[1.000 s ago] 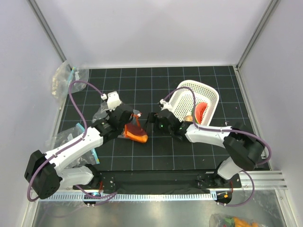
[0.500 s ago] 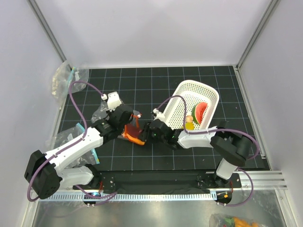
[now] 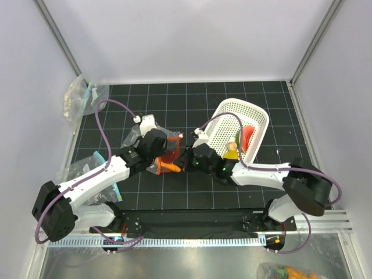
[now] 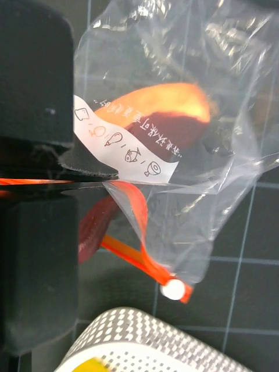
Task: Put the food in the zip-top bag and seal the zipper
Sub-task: Adjust the fake food in the zipper food storage bag.
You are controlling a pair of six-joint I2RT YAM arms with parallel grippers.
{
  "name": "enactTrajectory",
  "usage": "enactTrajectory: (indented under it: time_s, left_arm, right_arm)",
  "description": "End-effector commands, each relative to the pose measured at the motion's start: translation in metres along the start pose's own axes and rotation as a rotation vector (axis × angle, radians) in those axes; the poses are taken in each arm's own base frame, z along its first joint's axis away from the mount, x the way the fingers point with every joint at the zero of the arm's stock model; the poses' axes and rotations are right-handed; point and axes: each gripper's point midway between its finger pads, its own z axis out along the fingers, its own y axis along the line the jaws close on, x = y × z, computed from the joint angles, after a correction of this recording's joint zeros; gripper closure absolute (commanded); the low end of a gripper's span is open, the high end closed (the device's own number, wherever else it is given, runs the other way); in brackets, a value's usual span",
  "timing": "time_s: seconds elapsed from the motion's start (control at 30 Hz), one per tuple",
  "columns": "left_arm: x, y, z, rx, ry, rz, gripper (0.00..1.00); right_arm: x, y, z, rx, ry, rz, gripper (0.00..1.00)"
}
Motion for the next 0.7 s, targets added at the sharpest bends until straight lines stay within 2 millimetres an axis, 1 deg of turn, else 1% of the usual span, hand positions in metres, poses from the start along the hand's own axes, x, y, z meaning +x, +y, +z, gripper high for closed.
enactTrajectory:
  time_s: [0.0, 0.03, 0.07, 0.17, 0.2, 0.27, 0.3, 0.33, 0.4, 0.43, 0.47, 0.5, 0.53, 0.57, 0.6, 0.67]
  left_arm:
    - [-0.016, -0.036, -0.011, 0.149, 0.003, -0.034, 0.99]
    - [-0.017, -0.038, -0.013, 0.160, 0.004, -0.035, 0.99]
    - [-0.018, -0.040, -0.014, 0.170, 0.008, -0.029, 0.99]
    - [-0.014, -0.048, -0.020, 0.223, 0.037, -0.029, 0.99]
    - [-0.012, -0.053, -0.024, 0.254, 0.058, -0.037, 0.99]
    - [-0.012, -0.061, -0.031, 0.305, 0.075, -0.051, 0.99]
    - [-0.012, -0.065, -0.033, 0.331, 0.081, -0.064, 0.99]
    - [-0.010, -0.073, -0.040, 0.385, 0.105, -0.075, 0.99]
    - [-0.011, -0.087, -0.048, 0.465, 0.113, -0.108, 0.99]
    - [-0.002, -0.093, -0.053, 0.513, 0.148, -0.111, 0.99]
    - [-0.001, -0.096, -0.056, 0.541, 0.160, -0.122, 0.99]
    - [-0.004, -0.103, -0.060, 0.577, 0.159, -0.144, 0.99]
    - [-0.001, -0.106, -0.063, 0.600, 0.170, -0.145, 0.99]
    - [0.003, -0.113, -0.071, 0.654, 0.201, -0.143, 0.99]
    - [0.001, -0.117, -0.073, 0.678, 0.201, -0.150, 0.99]
    - [0.005, -0.121, -0.077, 0.710, 0.227, -0.160, 0.99]
  right_arm:
    - [-0.043, 0.026, -0.023, -0.091, -0.159, -0.067, 0.99]
    - [-0.045, 0.024, -0.027, -0.088, -0.173, -0.094, 0.99]
    - [-0.054, 0.027, -0.035, -0.092, -0.206, -0.101, 0.99]
    - [-0.063, 0.021, -0.046, -0.060, -0.243, -0.151, 0.99]
    - [-0.073, 0.022, -0.054, -0.060, -0.281, -0.157, 0.99]
    - [-0.075, 0.019, -0.060, -0.059, -0.303, -0.191, 0.99]
    - [-0.081, 0.020, -0.064, -0.062, -0.329, -0.191, 0.99]
    - [-0.080, 0.018, -0.065, -0.060, -0.332, -0.197, 0.99]
    - [-0.083, 0.017, -0.066, -0.054, -0.345, -0.192, 0.99]
    - [-0.081, 0.016, -0.065, -0.054, -0.346, -0.192, 0.99]
    - [-0.082, 0.016, -0.065, -0.058, -0.352, -0.190, 0.99]
    - [-0.083, 0.013, -0.065, -0.047, -0.368, -0.189, 0.99]
    - [-0.083, 0.011, -0.064, -0.044, -0.370, -0.193, 0.99]
    - [-0.084, 0.012, -0.064, -0.051, -0.380, -0.197, 0.99]
    - [-0.083, 0.012, -0.063, -0.053, -0.377, -0.213, 0.99]
    - [-0.082, 0.016, -0.061, -0.075, -0.376, -0.218, 0.99]
